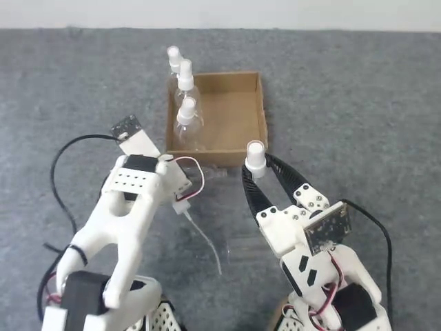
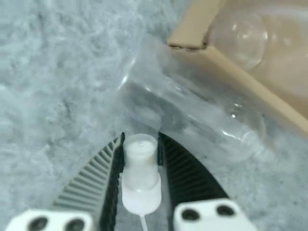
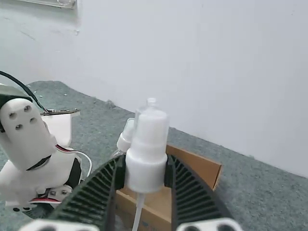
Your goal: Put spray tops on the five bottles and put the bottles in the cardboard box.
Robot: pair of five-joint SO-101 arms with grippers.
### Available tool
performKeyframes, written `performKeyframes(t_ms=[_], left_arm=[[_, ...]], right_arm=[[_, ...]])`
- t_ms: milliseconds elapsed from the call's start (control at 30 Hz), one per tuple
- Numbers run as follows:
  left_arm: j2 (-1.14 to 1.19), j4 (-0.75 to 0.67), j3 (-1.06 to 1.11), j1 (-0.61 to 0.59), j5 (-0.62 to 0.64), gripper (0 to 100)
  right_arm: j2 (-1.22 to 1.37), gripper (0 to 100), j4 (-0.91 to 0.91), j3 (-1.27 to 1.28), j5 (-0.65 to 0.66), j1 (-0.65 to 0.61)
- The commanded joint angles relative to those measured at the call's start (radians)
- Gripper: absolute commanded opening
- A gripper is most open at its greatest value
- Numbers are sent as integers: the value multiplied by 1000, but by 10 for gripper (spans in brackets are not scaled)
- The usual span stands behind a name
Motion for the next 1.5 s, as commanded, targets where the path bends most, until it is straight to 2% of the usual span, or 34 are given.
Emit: performKeyframes(t_ms=[0, 133, 667, 833, 1033, 1233, 1467], left_arm=[[-66, 9, -25, -44, -40, 12], [-104, 8, -21, -55, -60, 12], [-514, 2, 136, -57, -64, 12], [-542, 2, 140, -68, -64, 12], [-543, -26, 133, -176, -64, 12], [-543, -21, 99, -193, -64, 12], [-545, -21, 36, -210, -63, 12]], right_arm=[[2, 6, -30, -12, -2, 7], [8, 6, -31, -8, -2, 5], [10, 6, -31, -3, -2, 4], [10, 6, -99, 60, 11, -31], [10, 6, -166, 138, 78, -88], [10, 6, -196, 172, 77, -125], [10, 6, -311, 264, 80, -148]])
